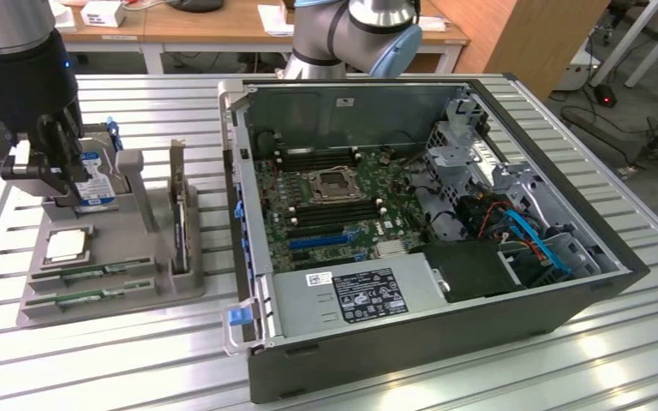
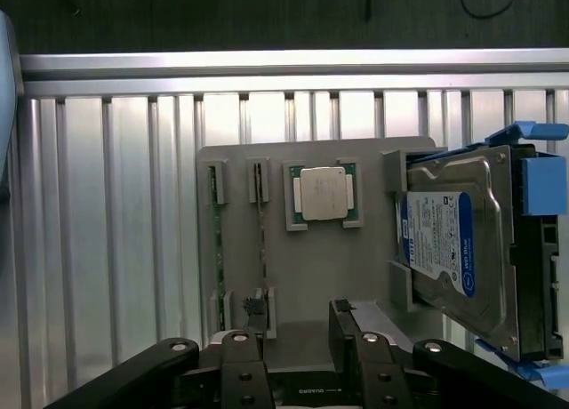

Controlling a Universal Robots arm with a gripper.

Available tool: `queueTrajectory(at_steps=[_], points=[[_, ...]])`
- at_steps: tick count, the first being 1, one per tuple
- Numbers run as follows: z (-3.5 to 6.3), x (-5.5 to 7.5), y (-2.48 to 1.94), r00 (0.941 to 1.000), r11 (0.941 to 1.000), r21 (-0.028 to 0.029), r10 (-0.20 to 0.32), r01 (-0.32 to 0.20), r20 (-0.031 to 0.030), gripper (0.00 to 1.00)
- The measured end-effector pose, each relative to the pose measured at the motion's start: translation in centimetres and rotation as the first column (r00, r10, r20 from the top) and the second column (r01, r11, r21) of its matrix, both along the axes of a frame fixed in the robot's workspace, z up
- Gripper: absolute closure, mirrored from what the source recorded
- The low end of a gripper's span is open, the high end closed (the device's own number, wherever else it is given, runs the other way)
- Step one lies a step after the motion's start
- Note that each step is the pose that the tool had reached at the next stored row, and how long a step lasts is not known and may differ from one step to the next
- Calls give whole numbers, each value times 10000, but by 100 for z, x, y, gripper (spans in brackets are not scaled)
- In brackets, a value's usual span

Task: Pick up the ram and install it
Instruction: 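Pick up the ram and move it above insertion slot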

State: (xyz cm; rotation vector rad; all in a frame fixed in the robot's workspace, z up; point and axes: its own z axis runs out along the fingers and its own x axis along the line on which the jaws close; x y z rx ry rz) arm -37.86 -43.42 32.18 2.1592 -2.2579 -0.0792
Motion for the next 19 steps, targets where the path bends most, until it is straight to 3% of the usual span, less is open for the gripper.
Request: queueTrajectory(at_steps=[5, 15, 19], points=[[0, 0, -54, 10000, 10000, 0, 1, -1, 0, 59], [-1, -1, -93, 10000, 10000, 0, 1, -1, 0, 59], [-1, -2, -129, 10000, 10000, 0, 0, 0, 0, 59]])
